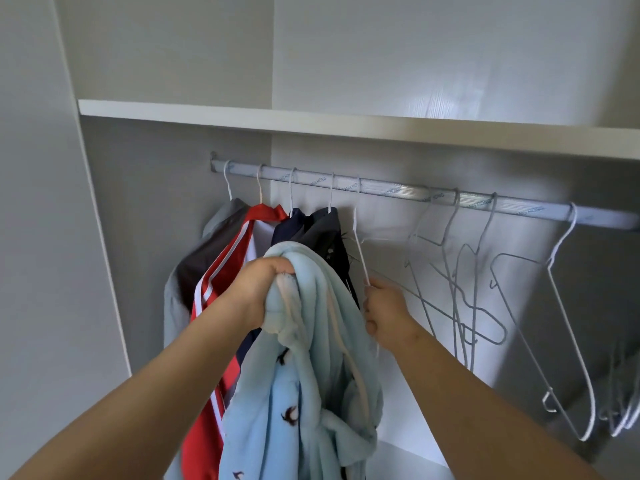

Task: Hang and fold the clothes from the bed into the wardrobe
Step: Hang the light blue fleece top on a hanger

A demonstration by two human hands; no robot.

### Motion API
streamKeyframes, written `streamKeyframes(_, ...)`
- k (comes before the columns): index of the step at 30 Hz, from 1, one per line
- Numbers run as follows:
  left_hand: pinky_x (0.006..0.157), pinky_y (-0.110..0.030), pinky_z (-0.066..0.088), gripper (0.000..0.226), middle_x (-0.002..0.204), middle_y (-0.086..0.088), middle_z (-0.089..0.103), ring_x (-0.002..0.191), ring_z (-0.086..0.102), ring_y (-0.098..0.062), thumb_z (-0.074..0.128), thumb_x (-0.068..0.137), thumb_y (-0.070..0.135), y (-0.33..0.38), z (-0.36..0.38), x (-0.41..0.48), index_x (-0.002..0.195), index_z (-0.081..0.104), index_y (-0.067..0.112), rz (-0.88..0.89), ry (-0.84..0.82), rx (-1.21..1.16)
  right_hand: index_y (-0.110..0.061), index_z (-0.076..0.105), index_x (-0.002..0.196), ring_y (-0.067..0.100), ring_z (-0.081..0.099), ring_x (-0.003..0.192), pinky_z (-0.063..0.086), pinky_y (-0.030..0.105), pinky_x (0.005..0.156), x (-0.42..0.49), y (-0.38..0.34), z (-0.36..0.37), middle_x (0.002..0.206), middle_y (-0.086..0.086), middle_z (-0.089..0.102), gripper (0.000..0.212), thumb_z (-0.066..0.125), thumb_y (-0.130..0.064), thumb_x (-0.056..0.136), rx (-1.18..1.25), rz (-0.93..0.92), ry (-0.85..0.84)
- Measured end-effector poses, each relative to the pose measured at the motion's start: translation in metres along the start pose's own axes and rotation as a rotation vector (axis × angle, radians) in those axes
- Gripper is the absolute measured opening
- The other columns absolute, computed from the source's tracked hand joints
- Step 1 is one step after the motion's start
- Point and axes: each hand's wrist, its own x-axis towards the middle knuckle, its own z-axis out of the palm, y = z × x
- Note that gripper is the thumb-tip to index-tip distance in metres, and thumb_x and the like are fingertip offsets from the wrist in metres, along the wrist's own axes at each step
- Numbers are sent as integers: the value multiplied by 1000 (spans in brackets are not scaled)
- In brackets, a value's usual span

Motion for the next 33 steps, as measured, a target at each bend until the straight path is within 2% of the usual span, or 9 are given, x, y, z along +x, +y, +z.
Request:
streamKeyframes(4, 81, -46, 50, 41, 110, -20, 63, 96, 60, -38, 60, 79, 11, 6, -8, -1, 120, 58, 6, 5, 28, 0, -14, 59, 106, 6, 28, 29, 20, 13, 29, 6, -5, 19, 51, 1, 34, 28, 34, -5, 98, -22, 43, -59)
streamKeyframes(8, 84, -47, 50, 42, 112, -21, 63, 97, 60, -39, 60, 78, 11, 9, -12, 4, 120, 58, 4, 6, 31, 7, -20, 55, 88, 5, 23, 24, 18, 10, 30, 14, -9, 30, 52, 1, 30, 27, 34, -5, 97, 20, 88, -71)
streamKeyframes(12, 91, -52, 47, 45, 116, -21, 61, 104, 58, -40, 60, 78, 11, 13, -11, 11, 123, 56, 4, -1, 21, 20, -17, 57, 88, 6, 22, 30, 18, 12, 30, 18, -5, 27, 49, -1, 30, 25, 36, -4, 96, 18, 43, -48)
streamKeyframes(16, 84, -48, 50, 41, 113, -21, 63, 100, 60, -39, 60, 79, 12, 12, -11, 17, 119, 59, 6, -15, 9, 21, -15, 58, 83, 6, 21, 33, 16, 14, 33, 11, -4, 19, 42, -6, 29, 31, 32, 0, 93, 47, -52, -13)
streamKeyframes(19, 86, -48, 49, 42, 114, -20, 63, 102, 59, -39, 61, 77, 13, 11, -13, 20, 118, 60, 6, -16, -2, 47, -21, 60, 78, 4, 22, 32, 17, 14, 32, -1, -4, 16, 38, -10, 29, 33, 36, -5, 94, 65, -136, -12)
streamKeyframes(21, 81, -46, 51, 41, 113, -21, 63, 100, 60, -39, 61, 76, 12, 11, -15, 19, 117, 60, 5, -5, -8, 61, -24, 59, 80, 4, 23, 32, 20, 15, 33, -11, 1, 14, 38, -10, 30, 27, 42, -10, 95, 76, -138, -3)
streamKeyframes(25, 71, -40, 53, 32, 101, -16, 67, 90, 64, -34, 63, 77, 9, 11, -25, 11, 109, 62, 7, 23, -53, 99, -12, 52, 79, 4, 28, 32, 23, 16, 34, -38, 19, 12, 41, -6, 35, 12, 54, -13, 91, -10, -122, 63)
streamKeyframes(29, 58, -30, 49, 19, 83, -7, 69, 77, 64, -25, 64, 76, 7, 7, -42, -7, 94, 65, 14, 107, -109, 188, -14, 40, 69, 6, 25, 34, 21, 18, 36, -72, 37, 21, 41, -8, 33, 27, 61, -14, 87, -15, -138, 139)
streamKeyframes(33, 61, -31, 46, 42, 102, -8, 60, 86, 59, -23, 70, 74, 12, -3, -63, -24, 111, 51, 15, 212, -120, 300, -18, 30, 58, 8, 20, 37, 20, 18, 38, -118, 54, 37, 43, -6, 27, 43, 63, -13, 85, -3, -161, 208)
